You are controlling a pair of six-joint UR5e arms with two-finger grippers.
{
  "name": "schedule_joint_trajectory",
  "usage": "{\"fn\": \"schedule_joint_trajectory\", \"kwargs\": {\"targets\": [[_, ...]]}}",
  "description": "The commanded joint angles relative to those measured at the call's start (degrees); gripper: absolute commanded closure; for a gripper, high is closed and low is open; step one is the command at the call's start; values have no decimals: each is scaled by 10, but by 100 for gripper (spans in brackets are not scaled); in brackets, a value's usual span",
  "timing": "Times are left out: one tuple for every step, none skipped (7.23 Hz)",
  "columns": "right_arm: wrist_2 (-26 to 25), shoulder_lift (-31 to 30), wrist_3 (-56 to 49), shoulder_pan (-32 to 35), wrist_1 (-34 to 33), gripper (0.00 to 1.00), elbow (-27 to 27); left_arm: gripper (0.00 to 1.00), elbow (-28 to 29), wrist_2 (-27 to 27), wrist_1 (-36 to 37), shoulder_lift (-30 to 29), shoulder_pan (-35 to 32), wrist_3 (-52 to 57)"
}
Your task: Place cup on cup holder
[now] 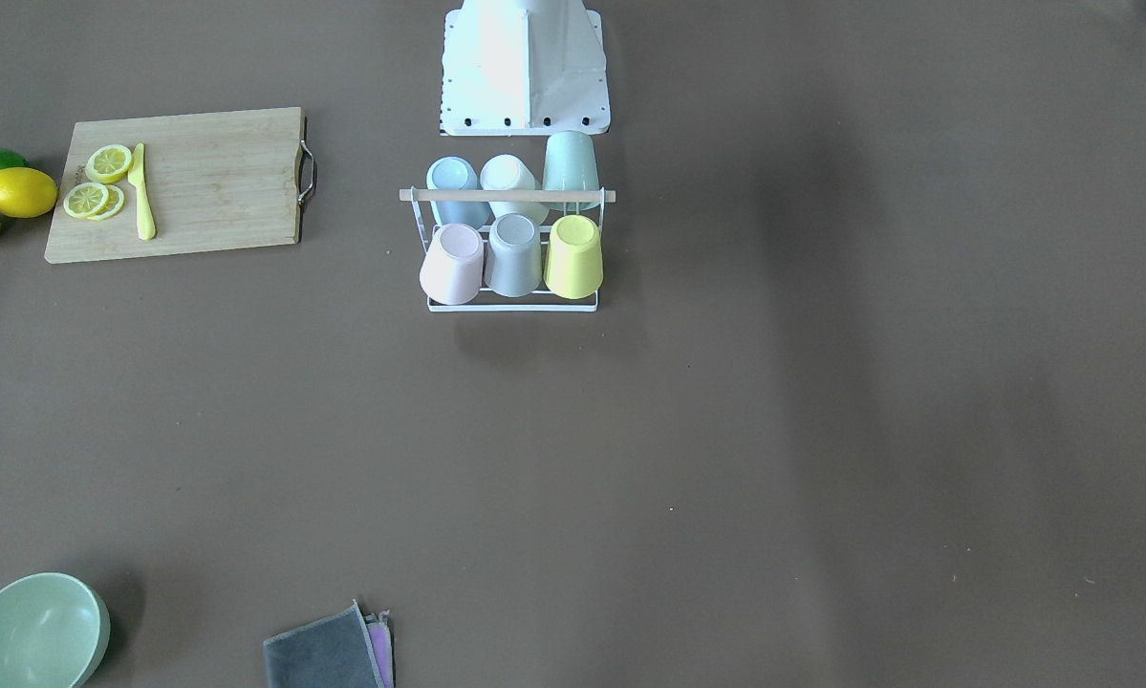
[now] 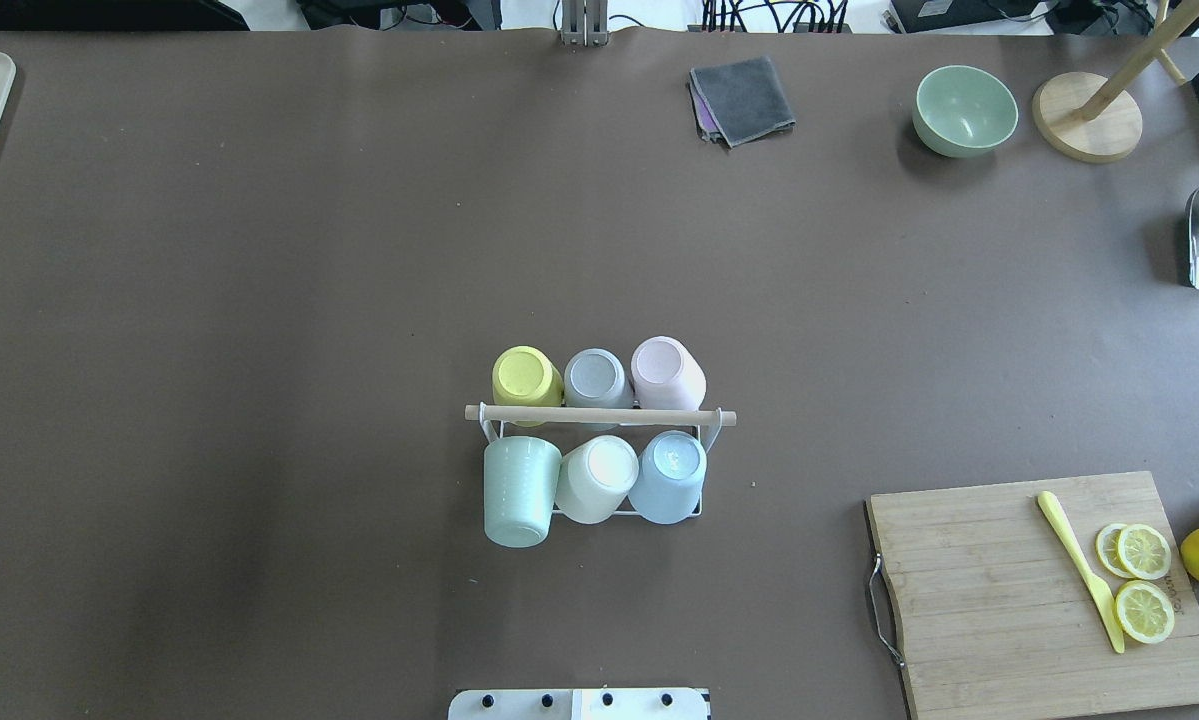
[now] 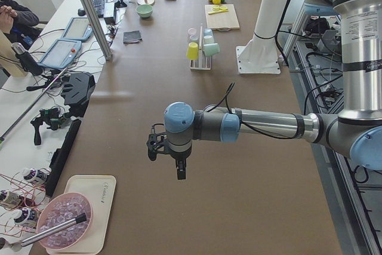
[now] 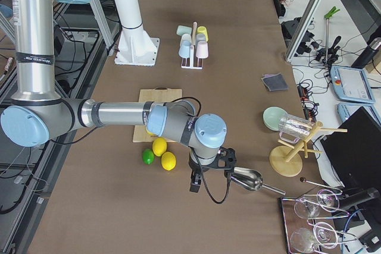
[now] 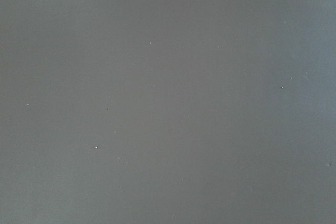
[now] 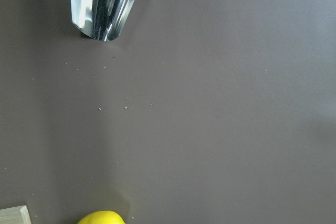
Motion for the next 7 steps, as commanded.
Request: {"fn": "schedule_joint_trajectory", "kwargs": {"targets": [[1, 1, -6, -4, 0, 0, 0, 1, 0, 0, 1, 0, 0, 0], [1, 0, -20, -6, 0, 0, -2, 1, -1, 0, 1, 0, 0, 0], [7, -3, -19, -6, 0, 0, -5, 1, 0, 0, 1, 0, 0, 0], [13, -2, -21, -6, 10, 0, -5, 1, 0, 0, 1, 0, 0, 0], [18, -3, -18, -7, 58, 0, -8, 1, -1, 0, 1, -1, 0, 0], [28, -7, -20, -7, 78, 0, -9, 1, 0, 0, 1, -1, 0, 0], [26, -11, -16, -7, 79, 0, -16, 1, 0, 0, 1, -1, 0, 0]]}}
